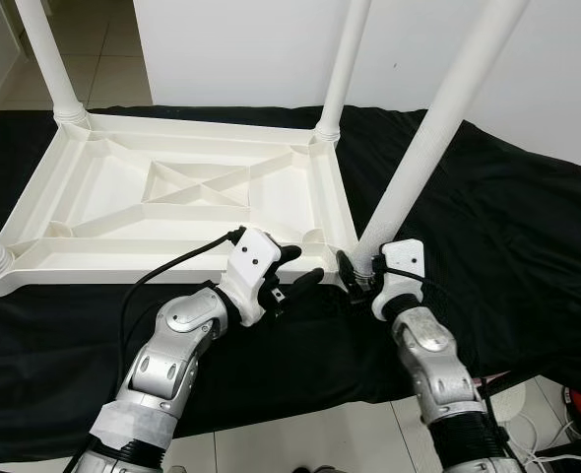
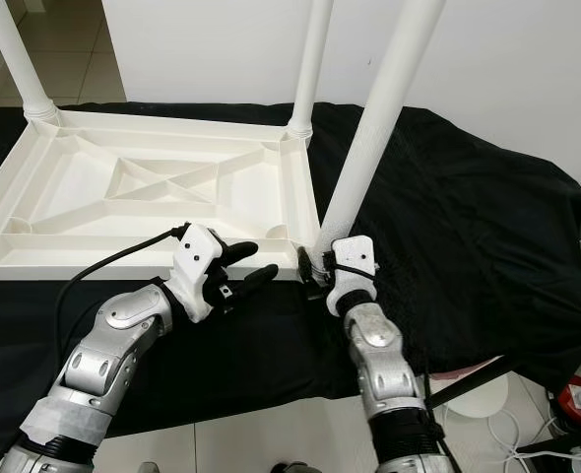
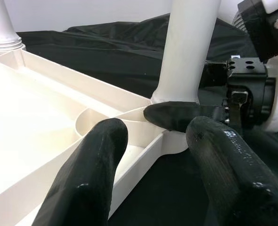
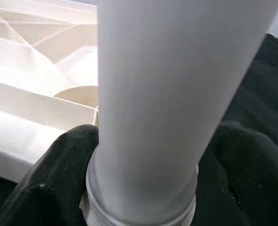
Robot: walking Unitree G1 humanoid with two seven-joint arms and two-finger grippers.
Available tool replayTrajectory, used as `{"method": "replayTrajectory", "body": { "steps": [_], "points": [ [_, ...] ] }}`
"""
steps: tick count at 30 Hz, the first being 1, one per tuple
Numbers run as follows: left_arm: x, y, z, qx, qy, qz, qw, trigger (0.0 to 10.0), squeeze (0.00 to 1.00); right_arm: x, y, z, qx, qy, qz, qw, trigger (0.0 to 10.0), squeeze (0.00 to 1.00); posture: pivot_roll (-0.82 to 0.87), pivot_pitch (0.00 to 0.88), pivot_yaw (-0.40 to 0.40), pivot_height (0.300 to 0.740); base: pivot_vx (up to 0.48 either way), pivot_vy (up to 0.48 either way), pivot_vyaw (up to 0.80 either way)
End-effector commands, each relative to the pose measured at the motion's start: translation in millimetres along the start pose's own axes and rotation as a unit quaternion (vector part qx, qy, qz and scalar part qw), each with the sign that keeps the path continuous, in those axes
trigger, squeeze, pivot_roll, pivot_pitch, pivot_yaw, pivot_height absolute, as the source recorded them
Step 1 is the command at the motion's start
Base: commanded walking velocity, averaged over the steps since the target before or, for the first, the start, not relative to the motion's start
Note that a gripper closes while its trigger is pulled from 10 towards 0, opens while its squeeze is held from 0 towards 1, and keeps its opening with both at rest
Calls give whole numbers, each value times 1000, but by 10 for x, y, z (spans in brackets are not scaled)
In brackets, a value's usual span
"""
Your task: Building children table
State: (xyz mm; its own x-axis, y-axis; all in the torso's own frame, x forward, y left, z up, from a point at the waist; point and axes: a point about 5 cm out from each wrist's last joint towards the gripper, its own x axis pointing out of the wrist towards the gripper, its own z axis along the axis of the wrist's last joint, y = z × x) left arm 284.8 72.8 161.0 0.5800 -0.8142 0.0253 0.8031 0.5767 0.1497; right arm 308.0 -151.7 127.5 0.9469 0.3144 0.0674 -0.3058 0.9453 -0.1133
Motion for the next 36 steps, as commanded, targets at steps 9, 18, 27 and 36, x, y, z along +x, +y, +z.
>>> {"method": "replayTrajectory", "body": {
  "steps": [9,18,27,36],
  "points": [
    [44,19,-2,-1,5,17,1000,10000,0,131,-200,93,-32,-15,125,991,10000,0,74,66,-71,740,0,0,0],
    [44,32,14,2,2,21,1000,10000,0,216,-132,-22,-36,24,202,978,0,0,88,53,-78,740,0,0,0],
    [41,32,12,3,1,22,1000,10000,0,185,-160,-121,-15,37,206,978,0,0,95,42,-79,740,0,0,0],
    [47,1,0,0,2,17,1000,10000,0,211,-201,-175,-17,75,113,991,0,0,84,49,-80,740,0,0,0]
  ]
}}
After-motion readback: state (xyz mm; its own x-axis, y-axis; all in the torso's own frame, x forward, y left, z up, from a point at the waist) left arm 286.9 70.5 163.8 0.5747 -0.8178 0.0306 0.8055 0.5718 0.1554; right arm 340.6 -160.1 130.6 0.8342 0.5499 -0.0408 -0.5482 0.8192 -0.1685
